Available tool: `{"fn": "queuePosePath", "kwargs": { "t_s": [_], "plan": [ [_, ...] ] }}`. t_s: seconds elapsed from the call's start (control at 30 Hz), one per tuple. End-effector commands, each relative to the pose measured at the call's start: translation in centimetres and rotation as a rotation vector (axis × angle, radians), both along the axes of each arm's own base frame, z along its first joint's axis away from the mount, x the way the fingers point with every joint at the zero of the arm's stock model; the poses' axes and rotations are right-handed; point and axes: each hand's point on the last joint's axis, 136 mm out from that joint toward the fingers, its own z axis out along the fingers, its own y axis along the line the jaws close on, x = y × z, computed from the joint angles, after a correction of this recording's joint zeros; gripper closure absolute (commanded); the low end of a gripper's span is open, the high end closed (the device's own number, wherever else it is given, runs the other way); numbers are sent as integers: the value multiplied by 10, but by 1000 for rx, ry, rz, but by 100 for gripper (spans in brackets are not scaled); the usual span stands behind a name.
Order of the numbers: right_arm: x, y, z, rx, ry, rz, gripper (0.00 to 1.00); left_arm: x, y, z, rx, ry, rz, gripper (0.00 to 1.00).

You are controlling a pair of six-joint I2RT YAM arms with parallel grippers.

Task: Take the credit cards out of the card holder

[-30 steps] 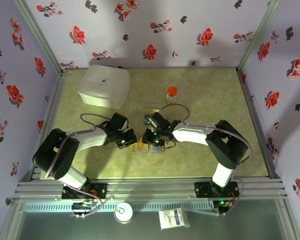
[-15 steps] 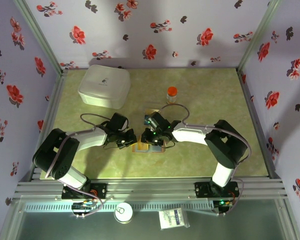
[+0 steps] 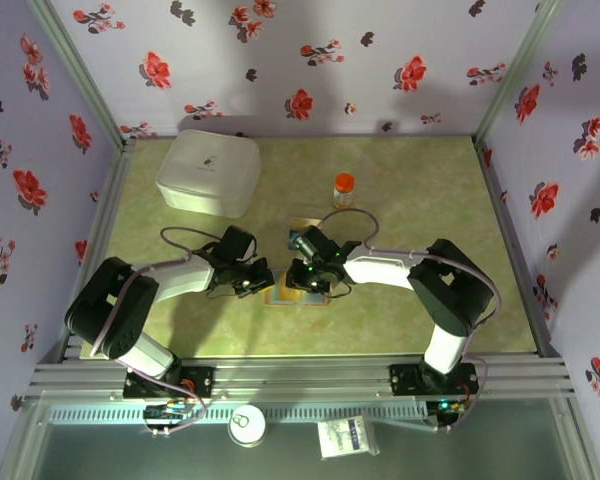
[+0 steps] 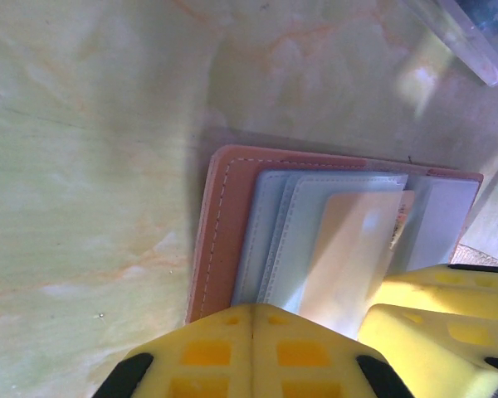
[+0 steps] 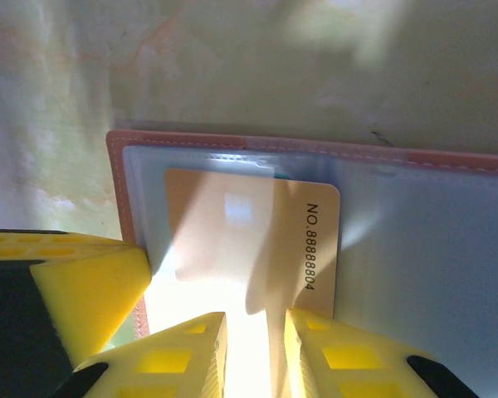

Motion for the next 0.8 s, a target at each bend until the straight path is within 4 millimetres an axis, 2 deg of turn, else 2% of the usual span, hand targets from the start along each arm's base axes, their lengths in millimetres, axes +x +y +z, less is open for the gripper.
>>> {"fn": "queuePosePath", "kwargs": {
  "t_s": [0.0, 0.17, 0.37, 0.77],
  "plan": [
    [-1, -15, 2, -72, -13, -2, 74, -9, 12, -9, 42, 34, 5, 100],
    [1, -12, 9, -50, -28, 2, 74, -7, 10, -6, 34, 24, 6, 100],
    [4, -5, 22, 7, -64, 9, 74, -1, 6, 8, 13, -8, 2, 100],
    [7, -27, 18, -25, -64, -39, 74, 1, -10, 19, -6, -23, -36, 100]
  ]
}}
